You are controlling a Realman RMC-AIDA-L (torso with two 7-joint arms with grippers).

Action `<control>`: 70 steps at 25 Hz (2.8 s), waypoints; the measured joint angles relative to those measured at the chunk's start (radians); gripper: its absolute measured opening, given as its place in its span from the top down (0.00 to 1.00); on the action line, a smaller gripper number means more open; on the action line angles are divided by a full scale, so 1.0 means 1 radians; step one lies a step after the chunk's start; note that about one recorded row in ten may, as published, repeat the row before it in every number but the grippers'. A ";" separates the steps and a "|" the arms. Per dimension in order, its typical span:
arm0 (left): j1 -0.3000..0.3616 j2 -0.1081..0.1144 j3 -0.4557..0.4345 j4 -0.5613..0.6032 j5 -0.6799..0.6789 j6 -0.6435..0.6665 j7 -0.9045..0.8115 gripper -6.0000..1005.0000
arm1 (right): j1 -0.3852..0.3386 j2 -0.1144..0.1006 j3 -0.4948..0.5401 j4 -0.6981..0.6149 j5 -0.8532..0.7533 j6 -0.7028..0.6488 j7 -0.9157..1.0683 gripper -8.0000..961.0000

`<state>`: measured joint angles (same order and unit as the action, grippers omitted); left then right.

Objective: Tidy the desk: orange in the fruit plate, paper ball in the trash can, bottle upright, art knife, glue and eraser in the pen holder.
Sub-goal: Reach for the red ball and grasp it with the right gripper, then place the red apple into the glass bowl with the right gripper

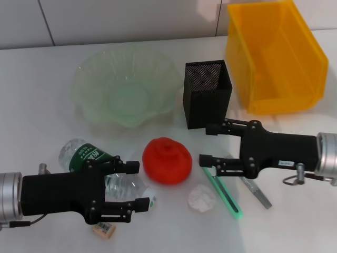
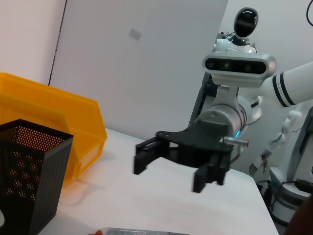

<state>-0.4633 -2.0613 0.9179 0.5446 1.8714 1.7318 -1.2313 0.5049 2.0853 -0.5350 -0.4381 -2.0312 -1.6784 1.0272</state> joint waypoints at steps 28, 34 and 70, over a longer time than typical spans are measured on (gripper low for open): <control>0.011 -0.005 0.001 -0.003 0.002 0.005 0.012 0.16 | 0.192 0.005 -0.004 0.335 0.008 0.400 -0.163 0.23; 0.012 -0.005 0.001 -0.005 0.002 0.006 0.012 0.16 | 0.197 0.004 -0.012 0.339 0.005 0.411 -0.154 0.33; 0.010 -0.007 -0.002 -0.010 -0.006 -0.002 0.014 0.16 | 0.270 -0.002 0.004 0.071 0.264 0.114 -0.049 0.84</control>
<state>-0.4530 -2.0678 0.9163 0.5344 1.8650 1.7301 -1.2176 0.7752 2.0836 -0.5313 -0.3667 -1.7674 -1.5647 0.9781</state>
